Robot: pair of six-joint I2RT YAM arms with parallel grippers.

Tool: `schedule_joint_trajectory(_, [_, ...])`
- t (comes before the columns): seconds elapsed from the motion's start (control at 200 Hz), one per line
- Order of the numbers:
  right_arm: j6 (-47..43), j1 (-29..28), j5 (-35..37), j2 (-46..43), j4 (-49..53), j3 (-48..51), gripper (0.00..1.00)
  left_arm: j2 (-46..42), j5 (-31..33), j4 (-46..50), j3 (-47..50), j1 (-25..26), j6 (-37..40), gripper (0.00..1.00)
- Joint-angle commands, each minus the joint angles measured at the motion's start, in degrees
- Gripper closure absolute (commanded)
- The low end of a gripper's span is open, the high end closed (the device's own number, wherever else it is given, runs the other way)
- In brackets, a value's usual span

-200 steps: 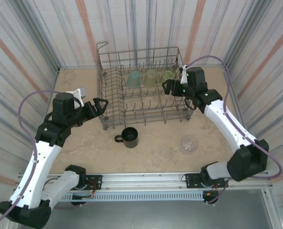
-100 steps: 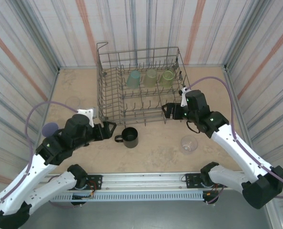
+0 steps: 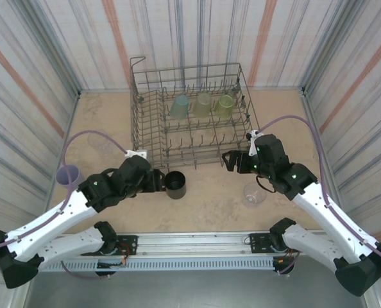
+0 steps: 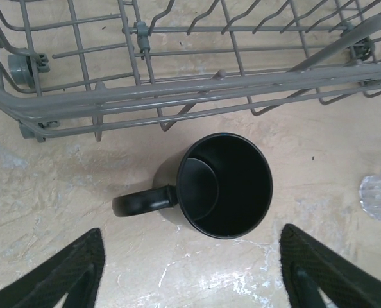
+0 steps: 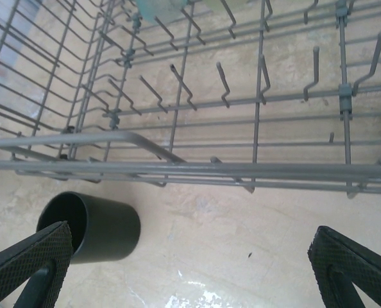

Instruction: Load the cups into the dish rack

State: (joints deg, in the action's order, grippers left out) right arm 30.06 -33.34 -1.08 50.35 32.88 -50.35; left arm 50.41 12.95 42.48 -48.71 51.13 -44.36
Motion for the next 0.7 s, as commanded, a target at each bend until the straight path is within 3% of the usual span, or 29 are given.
schedule_joint_trajectory(0.0, [1.85, -0.71, 0.92, -1.24, 1.32, 0.19, 0.01, 0.79, 0.58, -2.74, 1.06, 0.36, 0.45, 0.34])
schedule_joint_trajectory(0.15, [1.71, -0.96, 1.05, 0.3, 0.28, 0.25, 0.01, 1.79, -0.55, -4.53, 2.5, 0.36, 1.21, 0.41])
schedule_joint_trajectory(0.696, [1.71, -2.24, 1.53, 5.56, -2.57, 0.12, 0.01, 9.57, 1.67, -12.06, 5.02, 0.76, 3.23, 0.5])
